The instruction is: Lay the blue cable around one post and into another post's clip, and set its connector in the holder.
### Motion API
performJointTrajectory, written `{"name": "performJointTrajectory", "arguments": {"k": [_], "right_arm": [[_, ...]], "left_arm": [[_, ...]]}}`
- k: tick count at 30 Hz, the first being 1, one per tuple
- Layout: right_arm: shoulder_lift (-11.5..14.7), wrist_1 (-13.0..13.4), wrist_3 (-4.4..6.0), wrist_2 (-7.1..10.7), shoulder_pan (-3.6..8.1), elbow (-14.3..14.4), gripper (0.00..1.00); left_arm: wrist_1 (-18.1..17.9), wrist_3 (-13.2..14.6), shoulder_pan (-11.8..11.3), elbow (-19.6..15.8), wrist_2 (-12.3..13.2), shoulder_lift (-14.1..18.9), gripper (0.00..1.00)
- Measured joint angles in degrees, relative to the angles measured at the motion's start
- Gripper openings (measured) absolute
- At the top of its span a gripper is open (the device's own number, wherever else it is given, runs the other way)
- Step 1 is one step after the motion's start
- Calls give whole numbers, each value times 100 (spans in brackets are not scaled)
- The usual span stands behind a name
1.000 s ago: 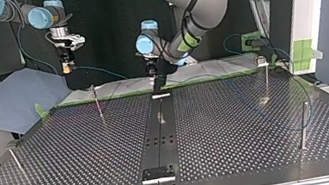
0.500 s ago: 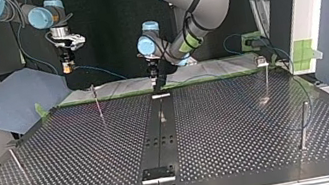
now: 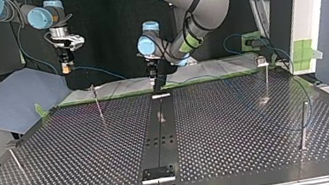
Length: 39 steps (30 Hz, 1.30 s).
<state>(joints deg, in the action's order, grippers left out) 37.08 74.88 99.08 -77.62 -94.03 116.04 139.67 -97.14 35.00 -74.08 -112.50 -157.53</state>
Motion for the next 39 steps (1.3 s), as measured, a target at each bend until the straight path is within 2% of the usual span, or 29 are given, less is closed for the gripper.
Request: {"name": "performJointTrajectory", "arguments": {"k": [6,10,12,14,15,19,21,22,27,35,39], "right_arm": [[1,-2,9,0,12,-4,0],[0,0,20,0,19,-11,0],[-1,-1,23,0,23,-12,0],[0,-2,24,0,26,-18,0],[0,-4,25,0,26,-21,0],[0,-7,25,0,28,-36,0],[-1,-8,25,0,29,-40,0],[0,-7,25,0,29,-42,0],[0,-8,25,0,29,-51,0],[-1,-8,46,-24,44,-66,0],[-1,-8,51,-33,52,-67,0]], "left_arm": [[0,59,0,0,169,7,53],[5,73,0,-1,204,3,50],[7,80,0,-1,211,3,45],[8,92,0,-1,213,2,45],[8,102,0,-1,214,2,40],[9,123,0,-1,216,4,37],[9,133,0,-1,216,4,28],[9,138,0,0,216,4,28],[27,197,0,-1,216,2,13],[64,244,0,0,214,6,11],[69,254,0,-3,214,3,0]]}}
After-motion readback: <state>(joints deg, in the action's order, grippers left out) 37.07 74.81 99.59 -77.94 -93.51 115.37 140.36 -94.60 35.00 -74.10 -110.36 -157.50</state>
